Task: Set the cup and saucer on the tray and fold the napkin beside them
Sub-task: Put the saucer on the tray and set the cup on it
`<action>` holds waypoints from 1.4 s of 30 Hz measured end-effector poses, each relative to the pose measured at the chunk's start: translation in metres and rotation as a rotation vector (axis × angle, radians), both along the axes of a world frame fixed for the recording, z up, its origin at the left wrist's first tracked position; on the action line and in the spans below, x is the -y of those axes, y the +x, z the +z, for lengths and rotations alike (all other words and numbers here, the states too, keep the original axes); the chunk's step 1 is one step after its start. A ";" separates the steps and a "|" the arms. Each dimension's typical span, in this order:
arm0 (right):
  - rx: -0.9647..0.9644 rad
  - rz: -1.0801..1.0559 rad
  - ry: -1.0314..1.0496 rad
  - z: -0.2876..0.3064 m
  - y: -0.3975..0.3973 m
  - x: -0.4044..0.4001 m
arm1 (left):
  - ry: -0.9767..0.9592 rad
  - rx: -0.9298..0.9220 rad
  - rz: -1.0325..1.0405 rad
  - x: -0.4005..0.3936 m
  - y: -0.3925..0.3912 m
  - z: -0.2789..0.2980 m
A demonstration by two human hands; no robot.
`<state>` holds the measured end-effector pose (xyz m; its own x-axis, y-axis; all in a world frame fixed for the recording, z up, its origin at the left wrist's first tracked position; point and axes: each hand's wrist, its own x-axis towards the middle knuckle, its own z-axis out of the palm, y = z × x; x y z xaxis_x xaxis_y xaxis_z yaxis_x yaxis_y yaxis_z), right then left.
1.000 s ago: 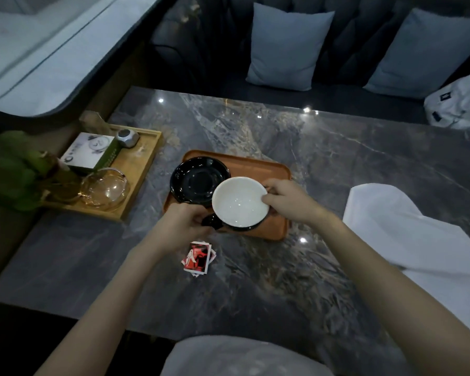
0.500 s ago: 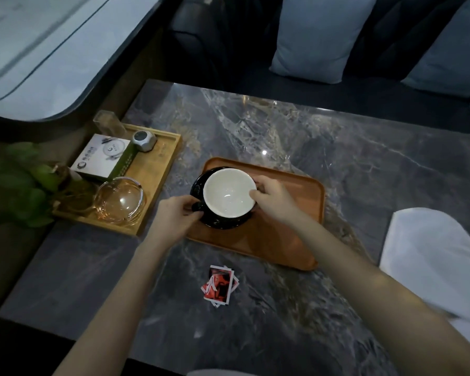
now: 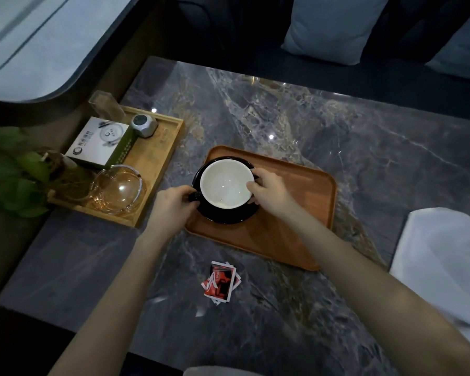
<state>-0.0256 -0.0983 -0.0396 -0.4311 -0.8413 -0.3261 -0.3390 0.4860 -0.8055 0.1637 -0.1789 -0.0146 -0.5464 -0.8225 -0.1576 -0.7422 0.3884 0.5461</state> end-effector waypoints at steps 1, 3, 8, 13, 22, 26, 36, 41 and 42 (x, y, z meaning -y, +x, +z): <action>0.000 0.000 -0.003 0.000 0.000 0.001 | -0.002 0.009 0.003 0.001 0.000 0.000; -0.002 0.003 -0.013 0.000 0.000 0.003 | 0.003 0.016 0.011 0.001 0.000 -0.001; 0.046 -0.033 -0.020 -0.005 0.000 0.005 | 0.036 0.013 0.030 0.002 0.001 -0.002; 0.159 -0.091 -0.024 -0.005 0.002 0.000 | 0.034 0.035 0.034 0.000 0.000 -0.002; 0.085 0.011 -0.002 0.034 -0.004 -0.029 | -0.136 0.106 -0.045 -0.010 -0.009 0.027; -0.198 0.140 0.007 0.062 -0.015 -0.052 | -0.277 0.052 -0.140 -0.035 -0.025 0.049; -0.415 0.052 -0.026 0.111 -0.051 -0.172 | -0.355 -0.170 -0.416 -0.125 -0.093 0.077; -0.484 -0.203 -0.093 0.104 -0.070 -0.248 | -0.321 -0.318 -0.569 -0.183 -0.129 0.074; -0.501 -0.255 -0.081 0.100 -0.074 -0.263 | -0.299 -0.333 -0.608 -0.194 -0.135 0.070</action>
<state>-0.1001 0.1643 0.0605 -0.7096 -0.7039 0.0316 -0.5692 0.5463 -0.6145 0.0284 0.0154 0.0556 -0.8974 -0.3429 0.2777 -0.1641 0.8436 0.5113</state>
